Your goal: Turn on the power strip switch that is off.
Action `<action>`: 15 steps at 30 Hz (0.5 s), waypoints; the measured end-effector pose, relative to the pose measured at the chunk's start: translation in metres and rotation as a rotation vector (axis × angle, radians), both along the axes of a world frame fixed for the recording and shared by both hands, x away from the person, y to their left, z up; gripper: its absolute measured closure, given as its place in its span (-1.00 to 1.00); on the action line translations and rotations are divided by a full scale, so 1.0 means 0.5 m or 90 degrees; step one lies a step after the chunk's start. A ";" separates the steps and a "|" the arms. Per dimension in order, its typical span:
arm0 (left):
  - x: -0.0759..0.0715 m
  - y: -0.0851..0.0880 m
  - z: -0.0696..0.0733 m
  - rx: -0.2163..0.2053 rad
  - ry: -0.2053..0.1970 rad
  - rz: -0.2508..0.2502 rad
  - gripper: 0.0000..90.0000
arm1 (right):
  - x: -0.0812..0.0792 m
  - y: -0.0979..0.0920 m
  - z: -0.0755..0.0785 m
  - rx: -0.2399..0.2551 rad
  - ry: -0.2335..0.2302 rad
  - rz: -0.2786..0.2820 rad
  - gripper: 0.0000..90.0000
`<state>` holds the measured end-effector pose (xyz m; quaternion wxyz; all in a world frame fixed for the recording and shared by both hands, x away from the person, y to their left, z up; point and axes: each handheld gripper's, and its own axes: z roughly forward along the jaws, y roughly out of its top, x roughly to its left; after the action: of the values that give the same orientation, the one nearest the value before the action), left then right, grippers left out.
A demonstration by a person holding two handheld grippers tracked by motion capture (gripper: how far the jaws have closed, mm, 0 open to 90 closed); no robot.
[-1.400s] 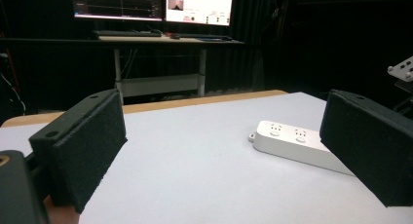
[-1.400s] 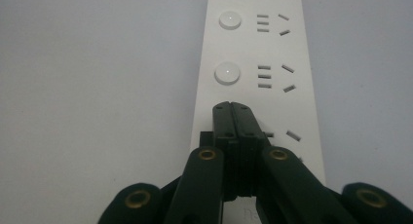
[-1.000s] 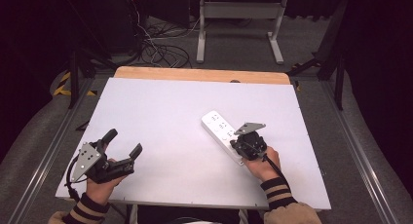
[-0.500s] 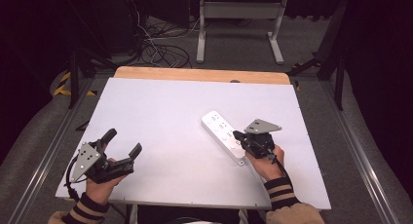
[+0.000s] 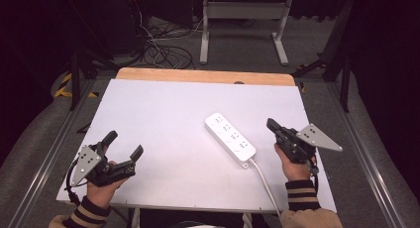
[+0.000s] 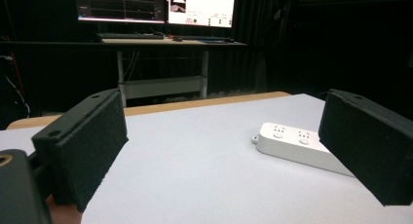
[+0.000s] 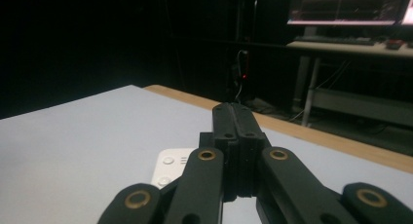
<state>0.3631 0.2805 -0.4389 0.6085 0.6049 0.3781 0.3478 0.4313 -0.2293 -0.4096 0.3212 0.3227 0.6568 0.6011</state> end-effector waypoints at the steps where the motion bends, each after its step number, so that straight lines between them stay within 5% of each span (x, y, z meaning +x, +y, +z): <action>1: 0.000 0.000 0.000 -0.001 0.001 0.000 -0.91 | -0.009 -0.010 -0.002 0.005 -0.011 -0.002 1.00; 6: -0.001 -0.001 0.001 0.000 0.000 0.000 -0.91 | -0.042 -0.064 -0.024 0.027 -0.049 -0.030 1.00; 15: 0.002 -0.001 0.001 -0.001 0.001 -0.003 -0.90 | -0.040 -0.067 -0.030 0.029 -0.061 -0.045 1.00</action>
<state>0.3640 0.2798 -0.4385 0.6094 0.6055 0.3776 0.3457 0.4114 -0.2626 -0.4246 0.3657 0.3237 0.6152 0.6190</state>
